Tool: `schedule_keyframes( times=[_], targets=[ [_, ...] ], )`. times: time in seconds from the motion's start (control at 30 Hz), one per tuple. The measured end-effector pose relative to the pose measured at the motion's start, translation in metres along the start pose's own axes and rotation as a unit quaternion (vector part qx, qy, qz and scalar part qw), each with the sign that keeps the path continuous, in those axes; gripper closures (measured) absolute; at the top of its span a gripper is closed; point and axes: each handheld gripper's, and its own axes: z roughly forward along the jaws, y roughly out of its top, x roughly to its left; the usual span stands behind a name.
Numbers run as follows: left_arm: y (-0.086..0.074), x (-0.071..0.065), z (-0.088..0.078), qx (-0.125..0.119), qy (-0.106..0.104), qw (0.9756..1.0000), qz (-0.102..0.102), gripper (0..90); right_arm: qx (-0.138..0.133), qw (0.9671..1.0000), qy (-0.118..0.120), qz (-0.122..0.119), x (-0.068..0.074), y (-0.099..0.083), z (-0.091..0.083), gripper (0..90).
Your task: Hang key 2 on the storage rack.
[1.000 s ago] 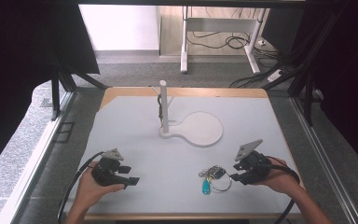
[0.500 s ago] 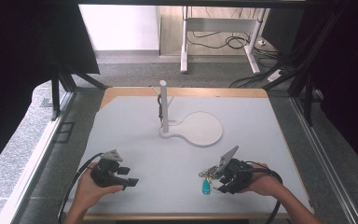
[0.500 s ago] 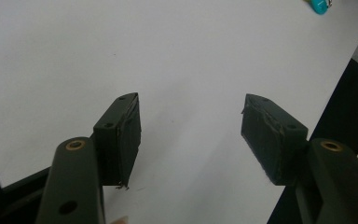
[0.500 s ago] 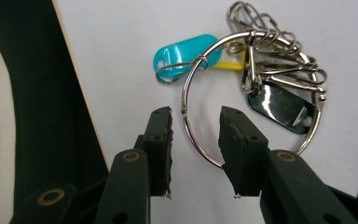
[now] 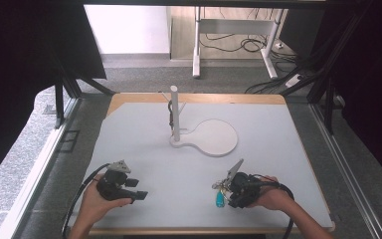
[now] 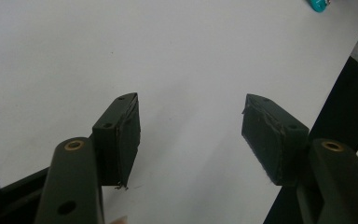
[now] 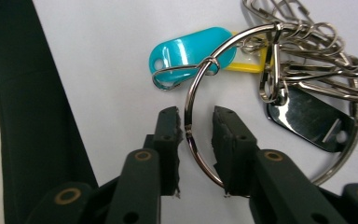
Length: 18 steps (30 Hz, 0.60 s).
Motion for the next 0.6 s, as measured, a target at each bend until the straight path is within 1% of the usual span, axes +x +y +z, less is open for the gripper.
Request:
schedule_keyframes(
  times=[0.03, 0.07, 0.13, 0.23, 0.27, 0.3, 0.37, 0.4, 0.43, 0.47, 0.5, 0.53, 0.6],
  targets=[
    [0.000, 0.000, 0.000, 0.001, 0.000, 1.0000, 0.000, 37.4, 0.004, 1.0000, -0.002, -0.002, 0.000, 0.001, 0.001, 75.9],
    [0.000, 0.000, -0.001, 0.000, -0.001, 1.0000, 0.000, 37.3, 0.009, 0.9999, -0.007, 0.004, 0.001, 0.002, 0.003, 77.2],
    [-0.001, 0.000, -0.002, 0.000, -0.001, 1.0000, 0.000, 37.2, 0.014, 0.9998, -0.009, 0.007, 0.003, 0.004, 0.002, 81.0],
    [-0.001, 0.000, -0.003, -0.005, -0.001, 1.0000, -0.002, 37.2, 0.024, 0.9996, -0.011, 0.003, 0.005, 0.007, 0.003, 84.5],
    [-0.001, 0.000, -0.004, 0.001, -0.001, 1.0000, 0.004, 37.2, 0.026, 0.9996, -0.010, 0.007, 0.006, 0.008, 0.003, 85.0],
    [-0.002, 0.000, -0.004, -0.003, -0.001, 1.0000, -0.001, 37.2, 0.025, 0.9996, -0.007, 0.008, 0.006, 0.010, 0.002, 85.9],
    [-0.002, 0.000, -0.004, -0.005, -0.001, 1.0000, -0.003, 37.1, 0.023, 0.9996, -0.004, 0.015, 0.007, 0.012, 0.000, 87.0],
    [-0.002, 0.000, -0.004, -0.005, -0.001, 1.0000, -0.003, 37.1, 0.022, 0.9996, -0.001, 0.019, 0.007, 0.013, -0.002, 87.0],
    [-0.002, 0.001, -0.006, 0.001, -0.001, 1.0000, 0.002, 37.1, 0.022, 0.9994, 0.000, 0.026, 0.007, 0.013, -0.004, 87.1],
    [-0.003, 0.001, -0.006, -0.002, -0.001, 1.0000, 0.002, 37.1, 0.021, 0.9994, 0.003, 0.029, 0.006, 0.014, -0.006, 87.1],
    [-0.003, 0.001, -0.006, -0.005, -0.002, 1.0000, -0.001, 37.1, 0.015, 0.9994, 0.008, 0.030, 0.006, 0.014, -0.008, 87.2],
    [-0.003, 0.001, -0.007, -0.002, -0.002, 1.0000, 0.000, 37.1, 0.010, 0.9991, 0.015, 0.038, 0.005, 0.014, -0.012, 87.3],
    [-0.004, 0.002, -0.008, -0.005, -0.002, 1.0000, -0.002, 37.1, 0.004, 0.9986, 0.020, 0.049, 0.004, 0.014, -0.017, 87.5]
  ],
)
